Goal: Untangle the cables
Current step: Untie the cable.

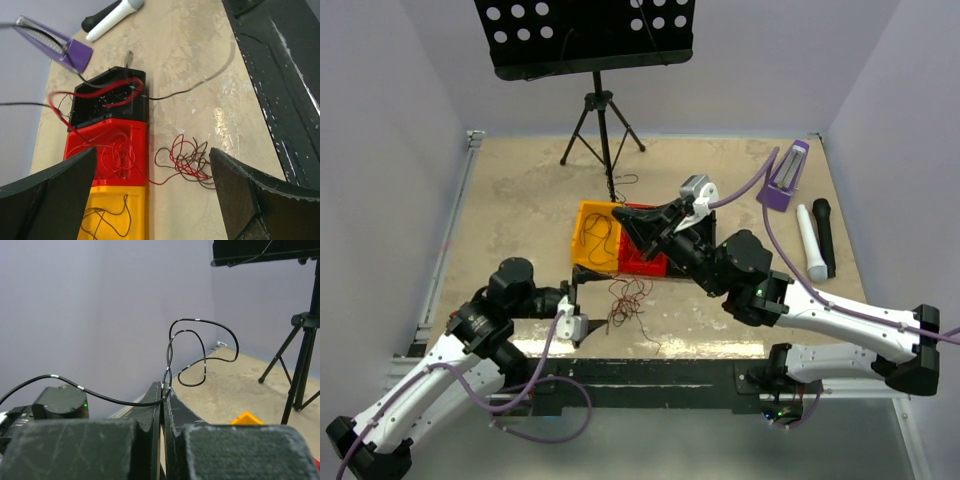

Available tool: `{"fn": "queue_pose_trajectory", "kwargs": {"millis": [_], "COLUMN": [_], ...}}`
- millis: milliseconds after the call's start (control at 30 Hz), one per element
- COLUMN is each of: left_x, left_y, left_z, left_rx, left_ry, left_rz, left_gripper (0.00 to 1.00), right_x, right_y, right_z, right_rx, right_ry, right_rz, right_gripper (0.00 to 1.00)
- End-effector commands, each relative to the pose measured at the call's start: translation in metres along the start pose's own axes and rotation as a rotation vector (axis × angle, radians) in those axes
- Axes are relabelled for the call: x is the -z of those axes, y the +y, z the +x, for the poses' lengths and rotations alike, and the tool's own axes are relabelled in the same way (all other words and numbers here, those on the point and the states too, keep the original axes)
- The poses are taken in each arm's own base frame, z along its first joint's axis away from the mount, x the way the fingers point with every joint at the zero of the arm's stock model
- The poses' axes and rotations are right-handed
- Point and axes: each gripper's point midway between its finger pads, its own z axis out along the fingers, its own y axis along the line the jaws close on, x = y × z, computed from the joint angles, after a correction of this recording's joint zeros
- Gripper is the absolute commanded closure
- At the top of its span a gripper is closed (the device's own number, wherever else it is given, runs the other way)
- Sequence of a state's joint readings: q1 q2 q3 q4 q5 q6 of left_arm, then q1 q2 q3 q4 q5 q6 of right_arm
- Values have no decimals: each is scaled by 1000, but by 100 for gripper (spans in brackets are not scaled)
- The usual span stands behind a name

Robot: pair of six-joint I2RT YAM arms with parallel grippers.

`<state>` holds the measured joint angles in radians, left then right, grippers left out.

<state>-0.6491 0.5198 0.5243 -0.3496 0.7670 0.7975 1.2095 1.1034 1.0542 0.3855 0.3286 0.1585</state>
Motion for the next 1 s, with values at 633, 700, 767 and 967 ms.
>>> {"fn": "queue_pose_trajectory", "kwargs": {"millis": [633,700,767,967], "left_x": [-51,-52,-51,-47], "left_y": [21,17,13,9], "left_z": [-3,-3,-12,-26], "left_rx": [149,172,191,243], "left_ry": [-215,-219,-257,-299], "left_rz": [11,29,51,82], "left_gripper": [52,66,95,98], "right_x": [3,4,3,-3], "right_y": [21,20,20,21], "right_z": [-85,-87,-87,-88], "right_rx": [-93,-93,-92,-83], "right_ry": [-154,-156,-155,-157], "right_rz": [-70,-67,-64,-59], "right_gripper": [100,100,100,100]}}
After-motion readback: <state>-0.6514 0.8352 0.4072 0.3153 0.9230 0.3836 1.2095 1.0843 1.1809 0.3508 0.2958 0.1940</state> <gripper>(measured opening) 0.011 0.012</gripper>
